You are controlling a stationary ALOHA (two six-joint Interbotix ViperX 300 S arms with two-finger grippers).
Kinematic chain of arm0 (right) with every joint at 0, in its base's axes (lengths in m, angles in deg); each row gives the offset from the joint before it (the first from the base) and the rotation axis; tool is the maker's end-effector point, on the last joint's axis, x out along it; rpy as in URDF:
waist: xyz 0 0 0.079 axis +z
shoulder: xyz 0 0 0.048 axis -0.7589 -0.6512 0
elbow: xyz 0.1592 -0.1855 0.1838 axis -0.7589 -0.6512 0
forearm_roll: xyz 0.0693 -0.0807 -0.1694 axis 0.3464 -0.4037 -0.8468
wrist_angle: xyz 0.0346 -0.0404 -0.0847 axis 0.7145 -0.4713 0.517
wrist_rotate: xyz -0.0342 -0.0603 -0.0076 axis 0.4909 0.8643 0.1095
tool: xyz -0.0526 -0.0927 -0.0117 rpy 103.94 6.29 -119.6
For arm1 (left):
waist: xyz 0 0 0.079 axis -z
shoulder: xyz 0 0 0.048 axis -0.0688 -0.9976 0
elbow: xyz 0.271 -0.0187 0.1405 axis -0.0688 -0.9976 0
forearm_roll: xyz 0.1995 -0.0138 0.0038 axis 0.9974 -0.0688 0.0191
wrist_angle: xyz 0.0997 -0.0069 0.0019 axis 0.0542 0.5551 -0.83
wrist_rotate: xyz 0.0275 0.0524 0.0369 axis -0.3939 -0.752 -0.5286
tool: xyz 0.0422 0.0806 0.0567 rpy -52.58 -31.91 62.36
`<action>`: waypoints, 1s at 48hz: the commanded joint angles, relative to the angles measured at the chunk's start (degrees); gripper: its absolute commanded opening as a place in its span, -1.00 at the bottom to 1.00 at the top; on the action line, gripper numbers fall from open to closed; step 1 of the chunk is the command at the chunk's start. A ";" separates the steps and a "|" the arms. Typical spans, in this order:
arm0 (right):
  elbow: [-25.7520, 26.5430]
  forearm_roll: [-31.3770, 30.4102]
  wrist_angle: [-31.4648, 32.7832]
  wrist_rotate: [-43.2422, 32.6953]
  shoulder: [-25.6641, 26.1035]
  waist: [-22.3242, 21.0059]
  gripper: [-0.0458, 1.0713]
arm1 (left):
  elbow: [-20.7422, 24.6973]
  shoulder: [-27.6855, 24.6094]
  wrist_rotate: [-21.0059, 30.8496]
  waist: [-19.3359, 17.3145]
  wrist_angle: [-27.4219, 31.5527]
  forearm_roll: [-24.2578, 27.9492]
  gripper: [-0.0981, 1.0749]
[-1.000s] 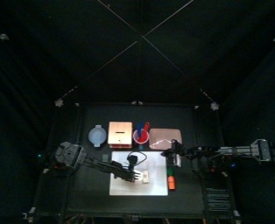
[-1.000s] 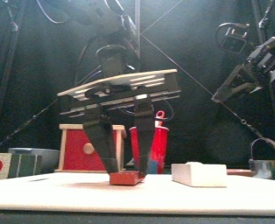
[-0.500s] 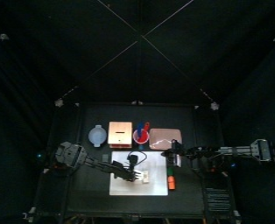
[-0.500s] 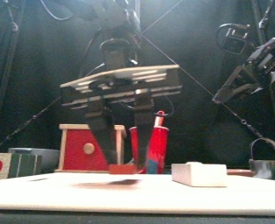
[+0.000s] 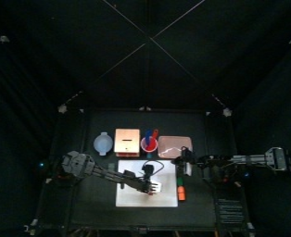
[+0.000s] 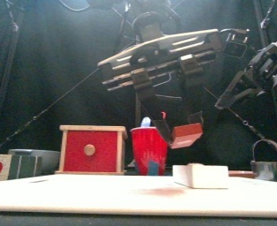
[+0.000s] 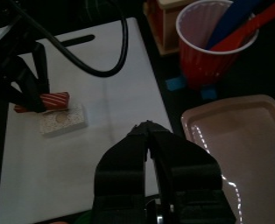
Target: Put salmon onto rice
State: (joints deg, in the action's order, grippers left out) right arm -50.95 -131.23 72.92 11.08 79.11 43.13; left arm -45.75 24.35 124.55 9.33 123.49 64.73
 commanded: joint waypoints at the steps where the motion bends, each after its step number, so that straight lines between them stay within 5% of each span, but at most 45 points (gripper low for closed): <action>1: 0.35 0.26 0.97 0.09 0.26 -0.09 -0.28 | 3.52 -0.26 -0.09 -0.53 -0.09 0.00 0.35; 48: -0.79 1.23 2.02 0.00 2.29 0.26 -0.28 | 6.33 -4.75 0.00 -1.93 4.57 0.97 0.35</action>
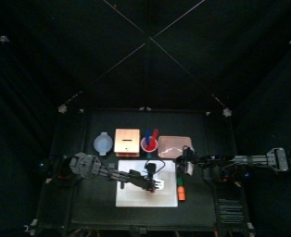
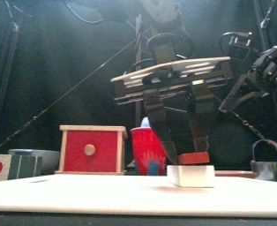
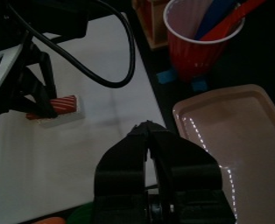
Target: Put salmon onto rice
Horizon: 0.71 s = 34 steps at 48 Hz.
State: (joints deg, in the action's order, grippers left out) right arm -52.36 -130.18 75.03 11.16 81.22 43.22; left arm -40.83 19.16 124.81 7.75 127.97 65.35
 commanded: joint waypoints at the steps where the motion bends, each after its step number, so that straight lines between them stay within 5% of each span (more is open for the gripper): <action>1: 0.62 0.18 -0.09 -0.09 0.18 0.18 -0.28 | 1.32 0.35 -0.53 -0.35 0.18 0.35 0.35; 34: 0.79 0.79 -0.09 -0.09 0.35 0.35 -0.28 | 0.70 4.57 -1.58 -0.35 0.18 5.27 0.62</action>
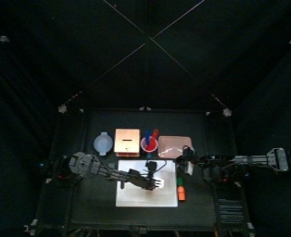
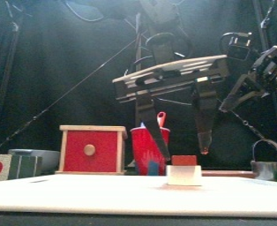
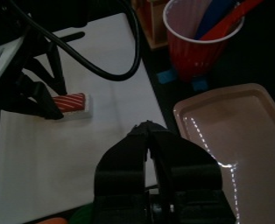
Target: Put salmon onto rice
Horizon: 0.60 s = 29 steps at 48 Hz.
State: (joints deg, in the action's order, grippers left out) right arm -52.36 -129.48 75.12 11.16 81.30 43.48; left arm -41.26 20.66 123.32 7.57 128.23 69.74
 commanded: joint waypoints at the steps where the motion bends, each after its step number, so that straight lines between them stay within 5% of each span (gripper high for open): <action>1: 0.79 0.00 -0.18 -0.09 0.18 0.18 -0.28 | 1.14 3.34 -0.26 -0.18 0.00 1.23 0.62; 12: 0.97 0.09 -0.18 -0.70 0.26 0.09 -0.28 | -0.97 7.91 -9.14 0.09 -0.35 8.61 0.62; 29: 0.97 6.15 -0.18 -0.09 4.13 0.35 -0.28 | -6.33 13.36 -35.24 0.44 -2.99 13.80 0.62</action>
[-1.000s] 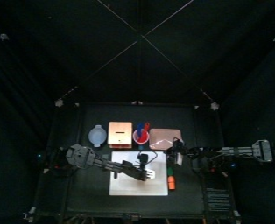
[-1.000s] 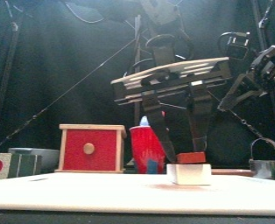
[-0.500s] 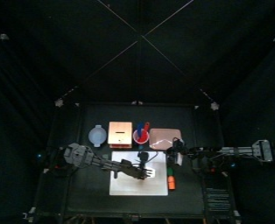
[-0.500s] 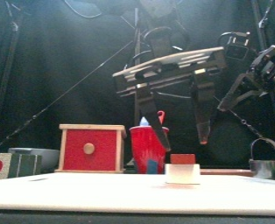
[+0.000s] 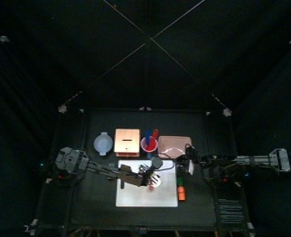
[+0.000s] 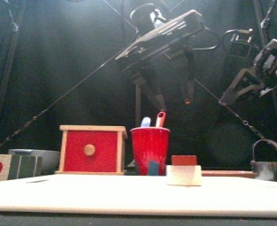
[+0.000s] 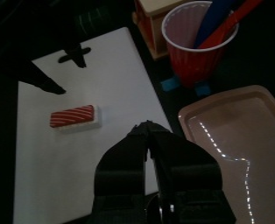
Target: Put salmon onto rice
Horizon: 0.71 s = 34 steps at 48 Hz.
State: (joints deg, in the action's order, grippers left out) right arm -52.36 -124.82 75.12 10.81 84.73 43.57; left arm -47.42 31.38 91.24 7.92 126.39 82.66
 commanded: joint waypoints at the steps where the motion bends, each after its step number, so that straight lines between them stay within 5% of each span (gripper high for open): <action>1: 0.97 1.85 -0.26 0.26 0.97 0.26 -0.28 | -0.53 2.99 -4.31 0.18 -1.67 0.97 0.62; 14: 1.23 3.08 -0.53 0.35 2.55 1.14 -0.28 | -10.46 10.46 -14.41 0.26 -17.67 5.80 0.62; 23: 1.67 1.58 -0.62 0.35 2.55 1.67 -0.28 | -21.97 18.46 -13.97 0.26 -29.71 12.22 0.62; 34: 3.08 1.49 -0.62 0.26 2.46 1.58 -0.28 | -33.22 27.33 -11.95 -0.09 -33.31 18.46 0.61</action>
State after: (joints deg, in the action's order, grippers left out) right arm -51.21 -123.50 74.86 11.08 87.37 45.06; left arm -78.09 54.41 79.11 8.10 93.96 98.66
